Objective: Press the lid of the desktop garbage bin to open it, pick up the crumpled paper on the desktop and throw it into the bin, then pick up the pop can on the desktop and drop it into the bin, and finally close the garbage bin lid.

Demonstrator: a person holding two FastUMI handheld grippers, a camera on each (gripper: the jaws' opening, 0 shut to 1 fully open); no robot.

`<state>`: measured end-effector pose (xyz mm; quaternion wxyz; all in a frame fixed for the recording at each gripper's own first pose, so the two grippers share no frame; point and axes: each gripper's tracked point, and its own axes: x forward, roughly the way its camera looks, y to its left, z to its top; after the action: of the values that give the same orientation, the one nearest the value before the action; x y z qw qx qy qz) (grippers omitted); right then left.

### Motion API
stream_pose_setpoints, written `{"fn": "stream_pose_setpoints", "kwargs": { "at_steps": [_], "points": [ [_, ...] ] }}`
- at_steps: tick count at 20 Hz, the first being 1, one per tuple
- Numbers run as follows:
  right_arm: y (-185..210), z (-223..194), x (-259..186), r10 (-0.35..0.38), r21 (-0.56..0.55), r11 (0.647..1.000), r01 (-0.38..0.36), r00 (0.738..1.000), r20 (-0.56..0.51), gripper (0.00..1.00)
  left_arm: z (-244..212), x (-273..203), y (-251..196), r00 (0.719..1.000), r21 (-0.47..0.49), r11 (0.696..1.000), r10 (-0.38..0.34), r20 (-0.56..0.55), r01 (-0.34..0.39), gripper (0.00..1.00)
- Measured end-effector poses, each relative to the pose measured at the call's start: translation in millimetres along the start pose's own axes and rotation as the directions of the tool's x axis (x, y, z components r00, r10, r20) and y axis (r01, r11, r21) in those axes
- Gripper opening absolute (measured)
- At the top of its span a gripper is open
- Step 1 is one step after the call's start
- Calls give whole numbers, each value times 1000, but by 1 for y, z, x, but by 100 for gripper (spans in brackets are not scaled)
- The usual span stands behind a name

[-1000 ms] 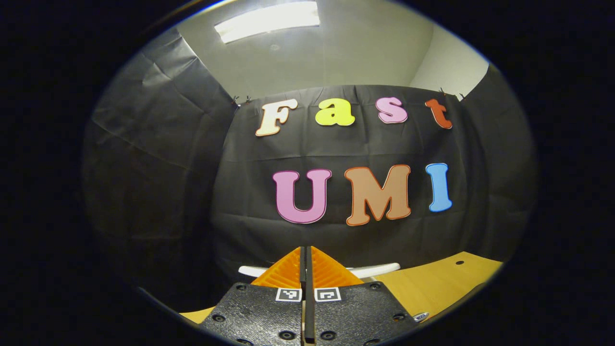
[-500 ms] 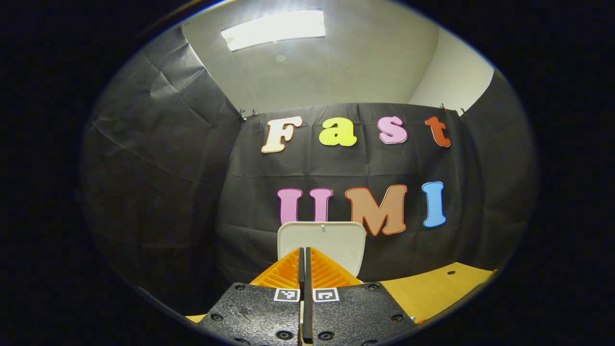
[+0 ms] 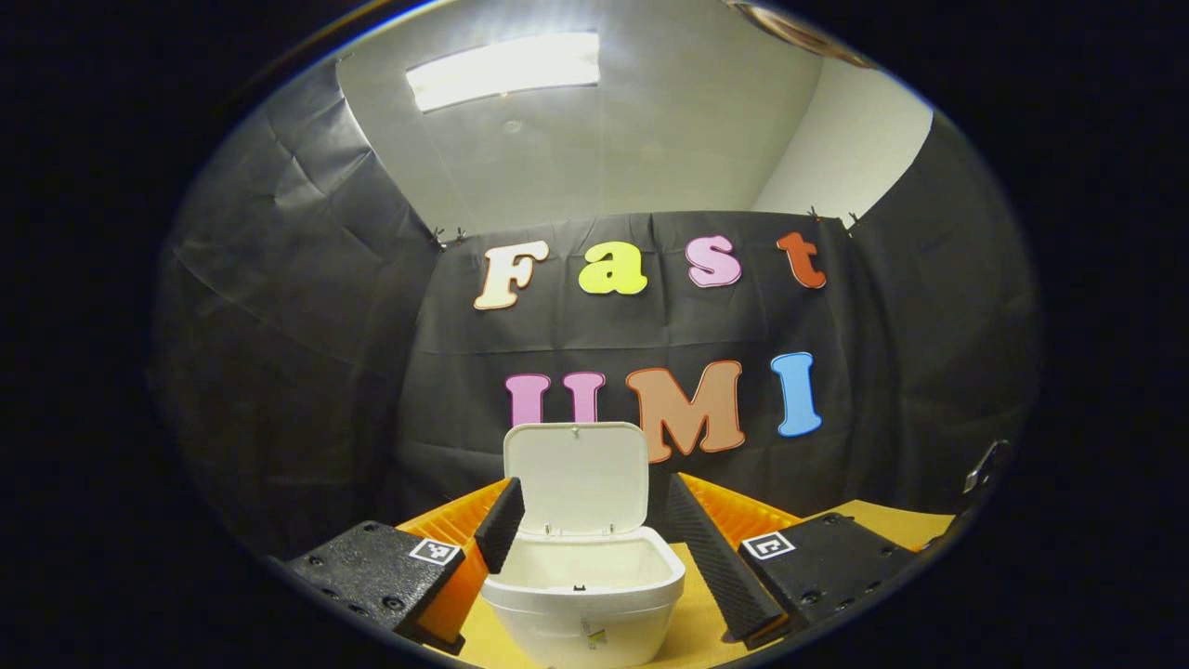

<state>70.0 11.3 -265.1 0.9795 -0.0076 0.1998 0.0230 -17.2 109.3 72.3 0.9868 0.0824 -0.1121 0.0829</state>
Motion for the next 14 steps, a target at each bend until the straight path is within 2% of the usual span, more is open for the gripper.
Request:
{"fn": "stream_pose_setpoints", "kwargs": {
  "at_steps": [1, 3, 4, 7, 8, 9, 10, 11, 13, 14],
  "points": [
    [1, -12, 10, 12, 12, 1000, -12, 999, -36, 96, -1, -2, 2, 1000, 4, 1000, 10, -1, -9, 99],
    [4, -29, 31, 43, 35, 999, -41, 996, -81, 97, -5, -7, 5, 1000, 36, 999, 20, -16, -20, 99],
    [5, -38, 41, 45, 33, 999, -41, 994, -102, 95, -9, -9, 8, 999, 61, 998, 23, -30, -21, 94],
    [9, -64, 63, 45, -3, 999, -46, 983, -180, 97, -18, -16, 20, 997, 109, 993, 47, -67, -39, 94],
    [12, -71, 68, 46, -20, 999, -51, 978, -203, 97, -20, -18, 25, 995, 97, 994, 62, -73, -55, 94],
    [13, -76, 72, 47, -33, 998, -55, 973, -224, 97, -25, -19, 28, 994, 70, 995, 73, -85, -67, 99],
    [15, -78, 74, 48, -41, 997, -60, 968, -247, 97, -29, -21, 29, 991, 36, 996, 82, -101, -79, 94],
    [19, -76, 78, 56, -32, 997, -65, 969, -241, 97, -36, -22, 35, 988, 5, 995, 96, -117, -96, 94],
    [22, -78, 80, 60, -19, 998, -68, 961, -270, 88, -44, -26, 47, 981, -19, 991, 132, -139, -136, 94],
    [22, -81, 81, 52, -17, 998, -59, 956, -290, 84, -47, -28, 52, 978, -14, 989, 146, -146, -150, 99]
  ]
}}
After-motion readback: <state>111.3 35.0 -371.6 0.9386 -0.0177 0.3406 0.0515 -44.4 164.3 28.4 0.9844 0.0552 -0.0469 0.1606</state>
